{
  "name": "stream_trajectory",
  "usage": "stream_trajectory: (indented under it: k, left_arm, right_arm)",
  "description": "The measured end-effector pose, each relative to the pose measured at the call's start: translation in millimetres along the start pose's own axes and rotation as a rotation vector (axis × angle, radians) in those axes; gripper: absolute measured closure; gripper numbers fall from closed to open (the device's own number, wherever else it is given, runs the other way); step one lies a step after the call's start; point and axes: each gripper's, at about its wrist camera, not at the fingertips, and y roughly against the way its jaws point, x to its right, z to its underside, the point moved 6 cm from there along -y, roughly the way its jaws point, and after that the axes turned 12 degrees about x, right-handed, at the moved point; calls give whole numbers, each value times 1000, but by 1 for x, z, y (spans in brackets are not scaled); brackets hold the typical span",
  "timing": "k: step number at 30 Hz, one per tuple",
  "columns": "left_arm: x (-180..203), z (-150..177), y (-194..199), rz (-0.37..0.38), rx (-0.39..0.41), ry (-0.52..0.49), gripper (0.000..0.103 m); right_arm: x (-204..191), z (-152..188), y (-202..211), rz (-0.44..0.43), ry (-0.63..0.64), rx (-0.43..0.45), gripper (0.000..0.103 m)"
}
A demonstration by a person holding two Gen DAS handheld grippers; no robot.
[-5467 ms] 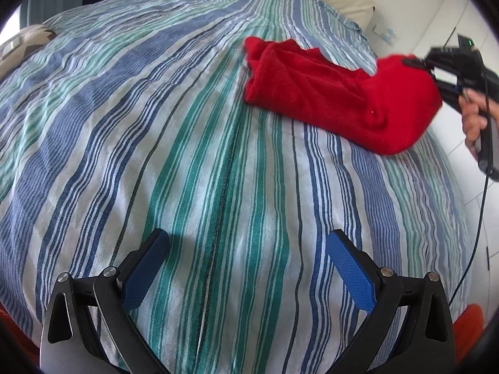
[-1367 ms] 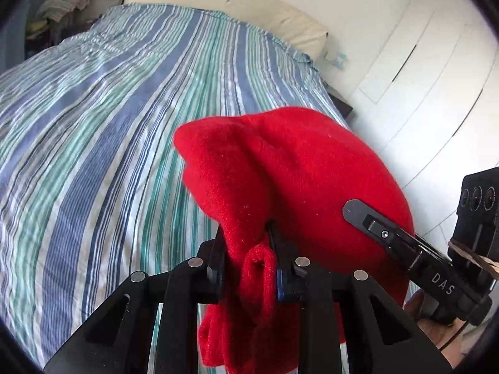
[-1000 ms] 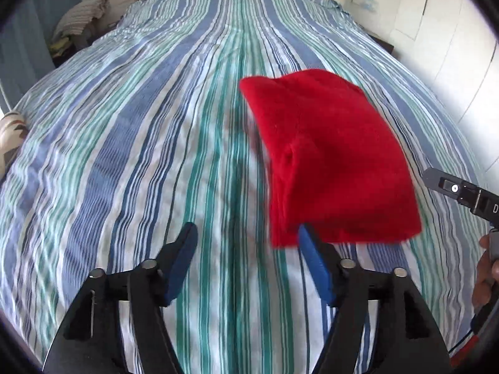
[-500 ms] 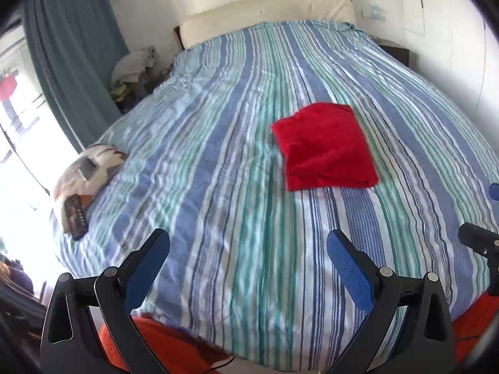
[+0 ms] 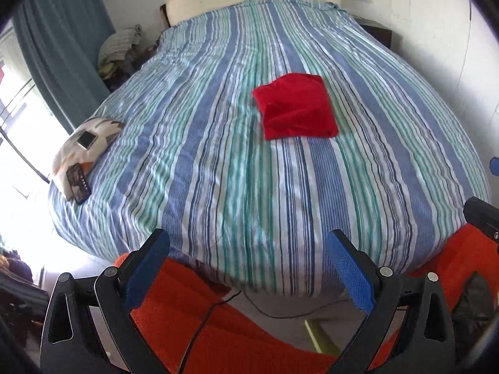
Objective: Fold small clothes
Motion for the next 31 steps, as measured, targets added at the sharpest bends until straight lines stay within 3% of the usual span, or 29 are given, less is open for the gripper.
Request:
stream_trajectory:
  k: [8, 27, 31]
  left_arm:
    - [-34, 15, 26, -7, -11, 73, 2]
    - [-22, 2, 46, 109, 53, 114, 2]
    - [-19, -1, 48, 94, 72, 97, 2]
  right_arm:
    - [23, 26, 35, 84, -26, -36, 1]
    - [13, 21, 46, 61, -39, 28, 1]
    - [14, 17, 43, 59, -47, 38, 1]
